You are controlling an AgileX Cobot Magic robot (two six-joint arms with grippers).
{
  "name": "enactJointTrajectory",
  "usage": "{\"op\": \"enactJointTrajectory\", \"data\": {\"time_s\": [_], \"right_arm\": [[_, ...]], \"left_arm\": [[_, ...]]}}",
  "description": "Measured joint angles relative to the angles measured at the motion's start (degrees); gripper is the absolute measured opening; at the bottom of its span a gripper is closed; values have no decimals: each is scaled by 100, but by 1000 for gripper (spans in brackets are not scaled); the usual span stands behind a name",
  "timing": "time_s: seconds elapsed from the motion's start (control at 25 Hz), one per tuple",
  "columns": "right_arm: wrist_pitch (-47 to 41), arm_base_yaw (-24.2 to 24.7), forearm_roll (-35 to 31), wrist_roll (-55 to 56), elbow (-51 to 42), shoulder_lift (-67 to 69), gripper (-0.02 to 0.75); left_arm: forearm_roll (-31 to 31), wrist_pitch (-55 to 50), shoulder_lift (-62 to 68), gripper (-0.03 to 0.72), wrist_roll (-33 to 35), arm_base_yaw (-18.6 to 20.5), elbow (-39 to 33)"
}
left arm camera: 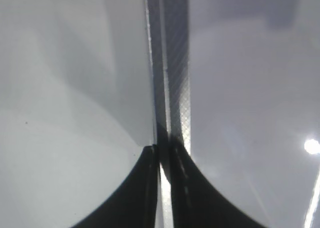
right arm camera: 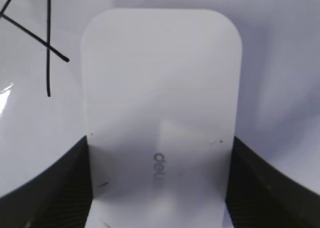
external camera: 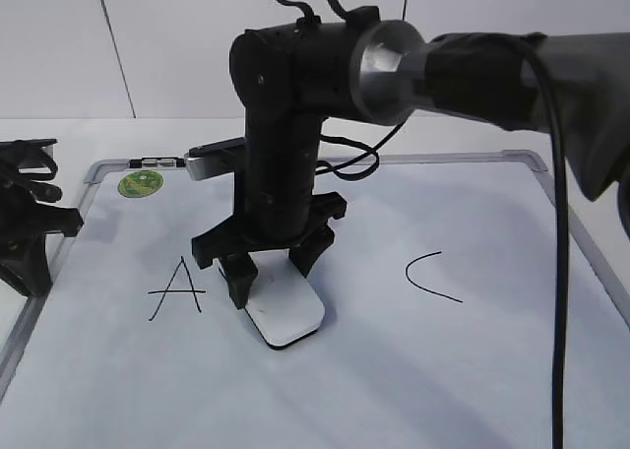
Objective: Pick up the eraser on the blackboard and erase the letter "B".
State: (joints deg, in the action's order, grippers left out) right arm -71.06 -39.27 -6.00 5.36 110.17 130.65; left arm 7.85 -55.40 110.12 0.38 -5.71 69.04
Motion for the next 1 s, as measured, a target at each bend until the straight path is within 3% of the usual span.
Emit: {"op": "enactJointTrajectory", "data": {"time_s": [0.68, 1.0], "right_arm": [[14, 1070, -56, 76, 9, 0, 523], [14, 1164, -134, 34, 11, 0, 523]], "left_arm": [[0, 0, 0, 35, 0, 0, 0], [22, 0, 0, 35, 0, 0, 0]]}}
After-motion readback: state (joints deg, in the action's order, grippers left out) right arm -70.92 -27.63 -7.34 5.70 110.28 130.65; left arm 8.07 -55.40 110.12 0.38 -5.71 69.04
